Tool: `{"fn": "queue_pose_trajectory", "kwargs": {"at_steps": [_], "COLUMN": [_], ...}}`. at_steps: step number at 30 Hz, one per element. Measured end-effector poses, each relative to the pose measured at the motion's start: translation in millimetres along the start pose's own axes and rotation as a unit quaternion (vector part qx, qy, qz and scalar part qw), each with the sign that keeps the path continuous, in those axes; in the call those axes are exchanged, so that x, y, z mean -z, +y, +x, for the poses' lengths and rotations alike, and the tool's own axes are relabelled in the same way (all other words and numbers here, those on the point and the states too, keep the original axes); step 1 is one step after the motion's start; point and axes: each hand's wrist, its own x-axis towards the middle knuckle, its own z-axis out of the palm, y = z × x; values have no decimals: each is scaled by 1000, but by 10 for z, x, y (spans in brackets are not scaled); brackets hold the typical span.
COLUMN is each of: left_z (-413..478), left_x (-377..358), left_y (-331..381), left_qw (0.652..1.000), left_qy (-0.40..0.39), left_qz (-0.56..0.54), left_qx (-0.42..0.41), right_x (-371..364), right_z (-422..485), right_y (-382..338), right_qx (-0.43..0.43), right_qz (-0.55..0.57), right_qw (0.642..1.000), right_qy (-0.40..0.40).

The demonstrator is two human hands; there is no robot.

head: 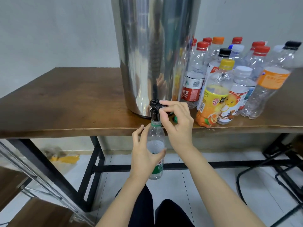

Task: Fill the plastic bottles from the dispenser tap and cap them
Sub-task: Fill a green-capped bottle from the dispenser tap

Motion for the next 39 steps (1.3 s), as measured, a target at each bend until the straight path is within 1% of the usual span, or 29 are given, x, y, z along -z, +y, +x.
{"fn": "queue_pose_trajectory", "kwargs": {"at_steps": [7, 14, 18, 24, 33, 39], "left_z": [-9, -2, 5, 11, 39, 33], "left_x": [-25, -2, 6, 29, 76, 35], "left_y": [28, 19, 32, 13, 24, 12], "left_qw": [1000, 1000, 1000, 1000, 998, 999], "left_qy": [5, 2, 7, -7, -32, -19], "left_qz": [11, 11, 6, -6, -56, -49], "left_qx": [17, 16, 11, 2, 4, 10], "right_x": [-25, -87, -69, -19, -5, 17], "right_z": [15, -9, -6, 7, -8, -8], "right_y": [77, 79, 57, 16, -54, -49], "right_qx": [21, 15, 16, 13, -19, -29], "right_qz": [18, 25, 11, -5, -18, -7], "right_qw": [1000, 1000, 1000, 1000, 999, 999], "right_qy": [-5, 11, 0, -16, -23, -37]}}
